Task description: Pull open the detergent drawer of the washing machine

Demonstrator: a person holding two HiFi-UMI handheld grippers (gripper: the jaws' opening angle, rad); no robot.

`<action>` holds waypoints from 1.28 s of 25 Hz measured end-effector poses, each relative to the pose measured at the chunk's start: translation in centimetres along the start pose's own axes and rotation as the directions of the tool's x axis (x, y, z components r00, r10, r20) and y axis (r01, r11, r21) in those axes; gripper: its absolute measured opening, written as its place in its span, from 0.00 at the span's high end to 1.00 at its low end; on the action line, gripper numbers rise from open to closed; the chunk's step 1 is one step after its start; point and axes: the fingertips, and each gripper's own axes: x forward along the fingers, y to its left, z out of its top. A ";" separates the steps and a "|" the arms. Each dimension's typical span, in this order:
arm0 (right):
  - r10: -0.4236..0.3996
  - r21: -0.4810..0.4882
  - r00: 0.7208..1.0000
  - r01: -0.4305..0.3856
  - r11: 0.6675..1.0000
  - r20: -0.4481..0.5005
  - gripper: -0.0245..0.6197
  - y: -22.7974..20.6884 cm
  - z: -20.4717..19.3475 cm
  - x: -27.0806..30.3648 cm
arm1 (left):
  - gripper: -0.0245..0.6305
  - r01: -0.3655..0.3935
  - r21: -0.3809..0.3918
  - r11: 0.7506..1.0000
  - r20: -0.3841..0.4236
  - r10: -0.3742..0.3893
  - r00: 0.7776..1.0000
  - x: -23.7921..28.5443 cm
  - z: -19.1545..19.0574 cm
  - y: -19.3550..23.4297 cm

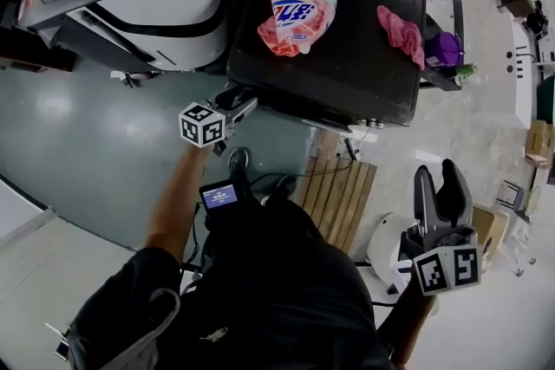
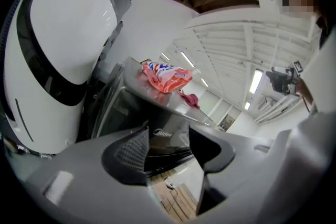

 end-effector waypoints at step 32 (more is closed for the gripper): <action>-0.015 0.041 0.987 0.022 0.999 -0.161 0.63 1.3 -4.1 4.0 | 0.35 0.214 -0.312 0.926 0.179 -0.164 0.970 5.1 -1.9 3.3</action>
